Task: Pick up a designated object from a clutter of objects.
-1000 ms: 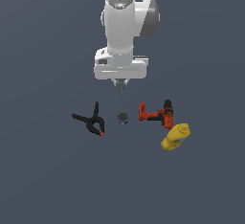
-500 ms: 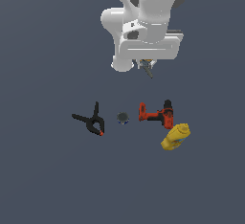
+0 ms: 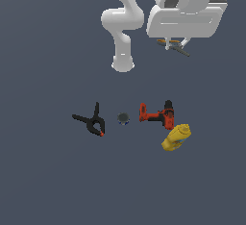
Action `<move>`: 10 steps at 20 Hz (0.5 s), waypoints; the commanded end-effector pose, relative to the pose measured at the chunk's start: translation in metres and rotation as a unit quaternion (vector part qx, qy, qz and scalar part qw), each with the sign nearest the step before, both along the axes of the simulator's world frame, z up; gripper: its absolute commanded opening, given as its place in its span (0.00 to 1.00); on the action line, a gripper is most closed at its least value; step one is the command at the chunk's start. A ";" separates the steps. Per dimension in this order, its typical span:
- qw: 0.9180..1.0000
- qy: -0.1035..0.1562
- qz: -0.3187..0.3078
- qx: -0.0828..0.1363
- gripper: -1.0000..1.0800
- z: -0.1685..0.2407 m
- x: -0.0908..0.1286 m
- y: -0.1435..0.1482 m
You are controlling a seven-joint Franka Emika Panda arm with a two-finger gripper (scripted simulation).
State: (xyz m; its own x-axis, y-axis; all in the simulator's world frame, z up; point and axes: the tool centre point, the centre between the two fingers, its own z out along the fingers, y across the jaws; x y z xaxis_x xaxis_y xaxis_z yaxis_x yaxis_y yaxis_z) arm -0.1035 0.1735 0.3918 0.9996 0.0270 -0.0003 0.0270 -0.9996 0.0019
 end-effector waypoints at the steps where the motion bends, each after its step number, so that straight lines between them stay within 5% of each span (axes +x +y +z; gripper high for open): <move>1: 1.000 0.000 -0.001 0.000 0.00 0.014 0.000 0.016; 10: 1.000 0.000 -0.001 0.001 0.00 0.039 0.001 0.044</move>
